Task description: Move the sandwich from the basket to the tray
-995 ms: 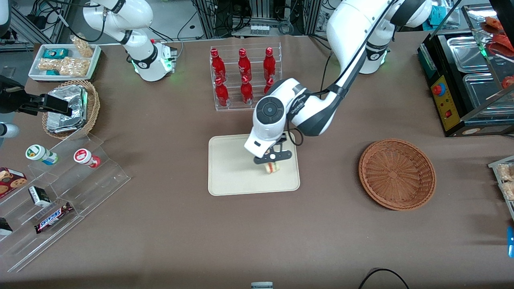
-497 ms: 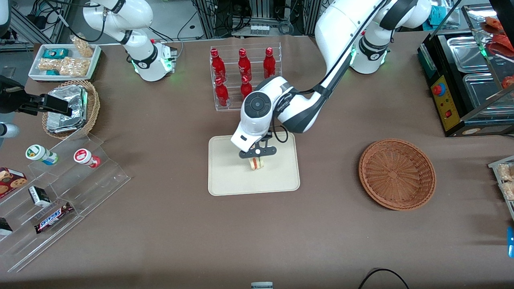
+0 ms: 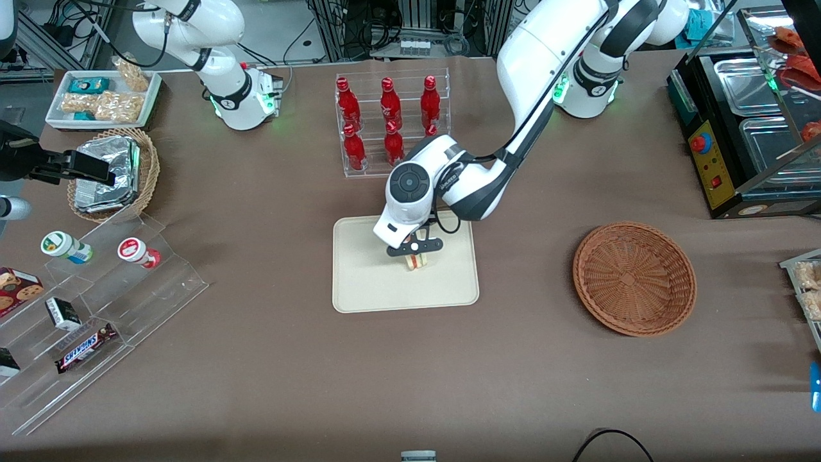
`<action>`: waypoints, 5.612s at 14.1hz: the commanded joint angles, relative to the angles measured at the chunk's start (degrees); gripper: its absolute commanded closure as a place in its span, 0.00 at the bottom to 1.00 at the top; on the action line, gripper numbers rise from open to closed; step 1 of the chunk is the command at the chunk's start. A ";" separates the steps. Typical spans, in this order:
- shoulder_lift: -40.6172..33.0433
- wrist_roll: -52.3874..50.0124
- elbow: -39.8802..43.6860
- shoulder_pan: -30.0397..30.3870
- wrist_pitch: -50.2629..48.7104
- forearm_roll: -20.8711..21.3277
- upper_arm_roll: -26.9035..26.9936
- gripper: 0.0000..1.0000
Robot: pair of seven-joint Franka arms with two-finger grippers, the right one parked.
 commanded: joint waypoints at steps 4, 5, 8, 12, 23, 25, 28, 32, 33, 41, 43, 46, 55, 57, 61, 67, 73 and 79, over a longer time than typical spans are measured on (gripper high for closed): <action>1.24 -1.08 0.19 -0.41 2.16 -0.44 0.33 0.56; 1.33 -1.17 0.19 -0.41 2.33 -0.53 0.33 0.52; 1.33 -2.57 0.19 -0.50 2.42 -0.18 0.33 0.12; 1.24 -3.28 0.63 -0.41 2.42 -0.35 0.33 0.00; -14.92 0.31 0.37 12.48 -22.68 -0.35 0.86 0.00; -18.43 3.48 0.46 16.01 -27.88 -0.35 0.95 0.00; -23.18 8.64 0.55 22.76 -35.61 0.18 0.95 0.00; -28.63 17.19 1.25 32.26 -43.45 4.28 0.95 0.00; -29.69 19.29 1.25 33.50 -45.02 7.53 0.95 0.00; -32.25 39.87 11.51 45.37 -57.78 2.21 3.67 0.00; -32.42 39.09 12.59 45.29 -57.17 2.02 3.41 0.00; -33.12 36.89 12.06 44.59 -54.63 -0.69 3.32 0.00; -41.38 36.09 -1.03 41.51 -46.71 1.93 0.86 0.00; -42.35 36.09 -1.83 40.55 -46.18 2.02 0.95 0.00; -42.27 36.01 -1.48 40.63 -46.27 2.11 1.21 0.00; -41.30 36.53 -0.51 40.98 -42.32 2.28 1.21 0.00; -41.21 37.41 0.28 41.16 -43.01 2.90 1.21 0.00; -40.95 40.49 0.37 41.16 -43.19 3.16 1.30 0.00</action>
